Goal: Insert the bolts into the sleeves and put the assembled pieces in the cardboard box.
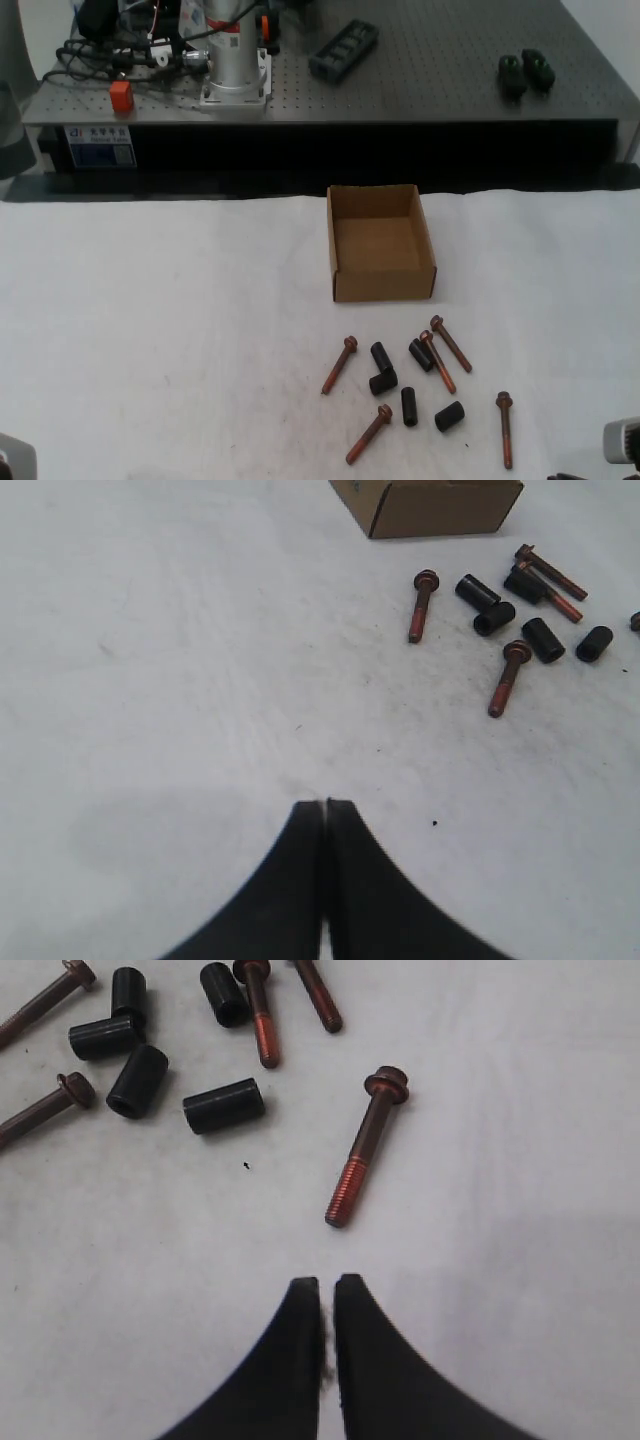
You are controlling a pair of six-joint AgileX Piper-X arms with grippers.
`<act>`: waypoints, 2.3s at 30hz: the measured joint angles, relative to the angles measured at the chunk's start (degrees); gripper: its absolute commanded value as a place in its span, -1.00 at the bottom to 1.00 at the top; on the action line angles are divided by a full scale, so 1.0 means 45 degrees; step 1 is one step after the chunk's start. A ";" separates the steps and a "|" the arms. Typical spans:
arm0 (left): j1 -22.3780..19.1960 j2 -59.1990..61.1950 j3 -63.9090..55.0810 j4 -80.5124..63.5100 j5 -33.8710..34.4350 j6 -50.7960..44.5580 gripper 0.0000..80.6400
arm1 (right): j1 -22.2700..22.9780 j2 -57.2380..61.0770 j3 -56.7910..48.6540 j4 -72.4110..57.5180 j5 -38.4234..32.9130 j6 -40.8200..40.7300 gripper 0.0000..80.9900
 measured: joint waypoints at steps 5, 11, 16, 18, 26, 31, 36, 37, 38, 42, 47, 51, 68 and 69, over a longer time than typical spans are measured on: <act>0.0000 0.0000 0.0000 0.0000 0.0000 0.0000 -0.98 | 0.0000 0.0000 0.0000 0.0000 -0.0006 0.0000 -0.88; 0.0000 0.0000 0.0000 0.0000 0.0000 0.0000 -0.98 | 0.0000 0.0000 0.0033 0.0000 -0.0367 0.1955 -0.88; 0.0000 0.0000 0.0000 -0.0228 0.0422 -0.0736 -0.98 | 0.0000 0.0000 0.0092 -0.0232 -0.0525 0.3465 -0.95; 0.0000 0.0036 0.0030 -0.0848 0.1037 -0.0992 -0.99 | 0.0000 0.0000 0.0083 -0.0993 -0.0955 0.4169 -0.87; 0.0000 0.2627 0.0092 -0.5369 0.1662 -0.0251 -0.13 | 0.0000 0.2187 -0.1689 -0.4809 -0.2514 0.4652 -0.51; 0.0000 0.4976 -0.0448 -0.6135 0.1751 -0.0080 0.00 | 0.0000 0.9004 -0.6945 0.0420 -0.1087 0.1672 -0.51; 0.0000 0.7055 -0.1535 -0.6332 0.1746 0.0201 0.00 | -0.0284 1.1977 -0.9018 0.3289 0.0016 0.0999 -0.51; 0.0000 0.7384 -0.1747 -0.6374 0.1801 0.0348 0.00 | -0.0371 1.2618 -0.9391 0.3728 0.0112 0.0940 -0.51; 0.0000 0.7922 -0.2103 -0.6397 0.1891 0.0683 0.00 | -0.0453 1.3160 -0.9627 0.3968 0.0211 0.0908 -0.51; 0.0000 0.8493 -0.2535 -0.6397 0.2193 0.1167 0.00 | -0.0607 1.4591 -1.0169 0.4466 0.0309 0.0865 -0.51; 0.0000 0.8564 -0.2648 -0.6397 0.2395 0.1341 0.00 | -0.0600 1.5420 -1.0220 0.4365 0.0384 0.0865 -0.51; 0.0000 0.8564 -0.2648 -0.6397 0.2621 0.1394 0.00 | -0.0600 1.5822 -1.0220 0.4146 0.0384 0.0865 -0.51; 0.0000 0.8564 -0.2648 -0.6397 0.2752 0.1580 -0.01 | -0.0701 1.6442 -1.0307 0.3379 0.0473 0.0763 -0.88; 0.0000 0.8564 -0.2648 -0.6397 0.2758 0.1580 -0.01 | -0.0701 1.6442 -1.0307 0.3368 0.0473 0.0658 -0.88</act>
